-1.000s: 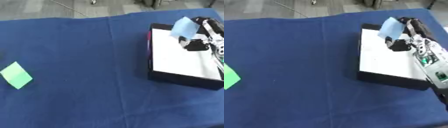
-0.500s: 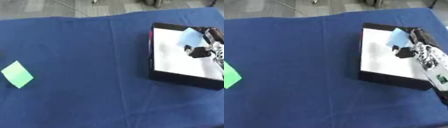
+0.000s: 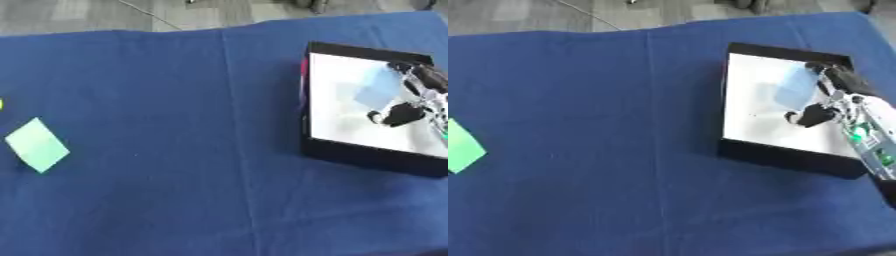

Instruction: Pick up the objects with one hand, pass them to the other hand, and then place them into the box on the other side of the table.

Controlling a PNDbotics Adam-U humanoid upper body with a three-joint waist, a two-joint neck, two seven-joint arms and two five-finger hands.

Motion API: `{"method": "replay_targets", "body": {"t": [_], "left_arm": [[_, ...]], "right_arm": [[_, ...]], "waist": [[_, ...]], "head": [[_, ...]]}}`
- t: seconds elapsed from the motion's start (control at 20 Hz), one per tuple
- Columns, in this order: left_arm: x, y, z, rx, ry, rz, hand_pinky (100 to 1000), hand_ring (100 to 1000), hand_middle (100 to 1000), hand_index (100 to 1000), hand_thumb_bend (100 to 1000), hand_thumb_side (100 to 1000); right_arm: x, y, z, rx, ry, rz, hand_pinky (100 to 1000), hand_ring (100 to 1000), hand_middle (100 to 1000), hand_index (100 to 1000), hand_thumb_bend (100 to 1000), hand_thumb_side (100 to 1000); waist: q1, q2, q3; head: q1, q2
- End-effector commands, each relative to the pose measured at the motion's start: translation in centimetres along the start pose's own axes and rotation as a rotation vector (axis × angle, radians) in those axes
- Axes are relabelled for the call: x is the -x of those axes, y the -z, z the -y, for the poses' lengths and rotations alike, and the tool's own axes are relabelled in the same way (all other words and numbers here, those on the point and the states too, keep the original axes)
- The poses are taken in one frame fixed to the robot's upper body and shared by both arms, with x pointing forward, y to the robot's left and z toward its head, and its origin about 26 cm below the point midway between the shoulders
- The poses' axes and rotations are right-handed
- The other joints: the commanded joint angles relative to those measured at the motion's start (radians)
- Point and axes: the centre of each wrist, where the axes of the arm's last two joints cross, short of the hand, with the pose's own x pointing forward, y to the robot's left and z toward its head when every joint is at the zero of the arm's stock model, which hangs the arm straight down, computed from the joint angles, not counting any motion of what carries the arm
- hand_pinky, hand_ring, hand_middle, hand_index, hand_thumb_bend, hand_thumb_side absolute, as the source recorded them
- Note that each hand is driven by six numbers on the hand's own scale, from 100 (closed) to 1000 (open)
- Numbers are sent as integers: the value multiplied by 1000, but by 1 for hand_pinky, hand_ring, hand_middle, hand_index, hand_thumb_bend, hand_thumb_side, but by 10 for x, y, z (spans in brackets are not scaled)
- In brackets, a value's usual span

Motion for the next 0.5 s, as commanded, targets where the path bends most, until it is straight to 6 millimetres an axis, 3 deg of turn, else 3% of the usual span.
{"method": "replay_targets", "body": {"t": [0.05, 0.15, 0.4, 0.5], "left_arm": [[-2, 7, -12, -26, 22, 27, 814, 721, 752, 854, 274, 541], [-2, 7, -12, -24, 23, 26, 819, 721, 751, 852, 273, 541], [0, 11, -15, -16, 52, 25, 827, 725, 742, 846, 285, 546], [1, 15, -18, 2, 80, 30, 827, 730, 739, 842, 295, 557]], "right_arm": [[-1, -1, 23, 56, -33, 15, 962, 1000, 939, 995, 445, 129], [-5, -3, 27, 78, -6, 26, 960, 1000, 941, 1000, 414, 112], [-27, -17, 48, 210, 120, 112, 951, 1000, 955, 1000, 100, 122], [-37, -26, 55, 258, 168, 164, 953, 1000, 957, 1000, 100, 189]], "waist": [[-2, -18, -1], [-2, -18, -2], [3, -19, -4], [4, -19, -4]], "head": [[5, 0], [10, 1], [68, 11], [94, 14]]}}
